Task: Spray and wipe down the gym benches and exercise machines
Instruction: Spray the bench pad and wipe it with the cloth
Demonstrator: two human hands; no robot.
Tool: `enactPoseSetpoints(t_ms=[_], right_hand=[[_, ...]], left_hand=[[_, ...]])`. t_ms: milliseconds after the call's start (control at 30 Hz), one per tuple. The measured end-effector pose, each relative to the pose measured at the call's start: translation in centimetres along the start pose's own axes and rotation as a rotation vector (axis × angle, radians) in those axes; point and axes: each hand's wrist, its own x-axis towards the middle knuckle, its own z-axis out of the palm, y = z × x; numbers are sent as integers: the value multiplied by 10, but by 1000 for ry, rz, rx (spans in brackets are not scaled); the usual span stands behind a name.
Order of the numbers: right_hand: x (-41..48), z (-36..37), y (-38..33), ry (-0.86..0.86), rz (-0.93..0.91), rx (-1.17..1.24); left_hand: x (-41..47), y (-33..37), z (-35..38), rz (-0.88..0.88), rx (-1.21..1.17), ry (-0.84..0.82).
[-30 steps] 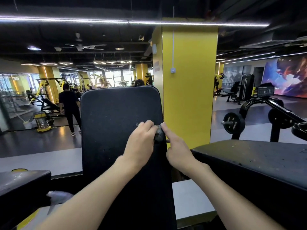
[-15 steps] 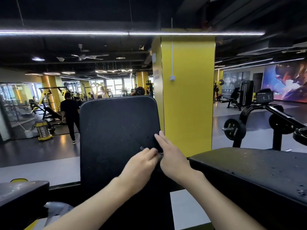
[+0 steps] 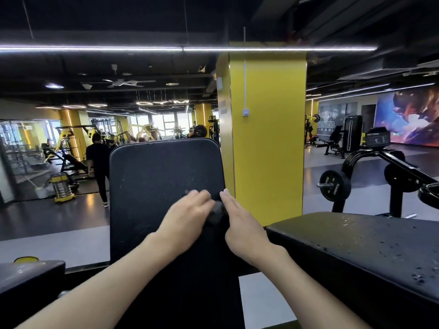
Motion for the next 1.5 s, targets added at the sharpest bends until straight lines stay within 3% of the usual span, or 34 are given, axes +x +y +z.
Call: enactPoseSetpoints(t_ms=[67,100,200,300,467,633,800,867,933,1033,1167,1267,1333,1400,1500], right_hand=[[-1,0,0,-3,-1,-7],[-1,1,0,-6,2,-9],[1,4,1,-10,-3,-35],[1,5,1,-18,-3,-86],[1,0,-6,32,-47,-328],[9,3,-12,72,-85,-228],[11,2,-7,74,-79,-158],[11,3,-7,63,-73,-174],[11,4,-9,56,-78,-203],[10,5,-13,41,-64,-241],[12,2,-20,29,-65,-407],[18,-4,-26,86,-134,-524],[24,-4,-30,64,-172,-443],[28,-3,-30,16,-177,-382],[29,1,-25,41,-179,-388]], left_hand=[[3,5,3,-239,-92,103],[-3,13,7,-270,-115,116],[-32,38,17,-50,-109,-17],[-25,21,4,124,-13,-92],[-13,18,7,-249,-124,92],[-34,24,5,50,-63,-49],[-14,3,-2,-280,-87,144],[-28,20,8,-211,-94,95],[-44,30,10,-36,-59,-18],[-31,6,-4,102,74,-61],[-18,-5,-5,-311,-33,163],[-50,23,5,-88,-57,23],[-54,13,-1,49,-2,-43],[-41,-11,-10,-29,29,23],[-32,-21,-14,-325,-46,202]])
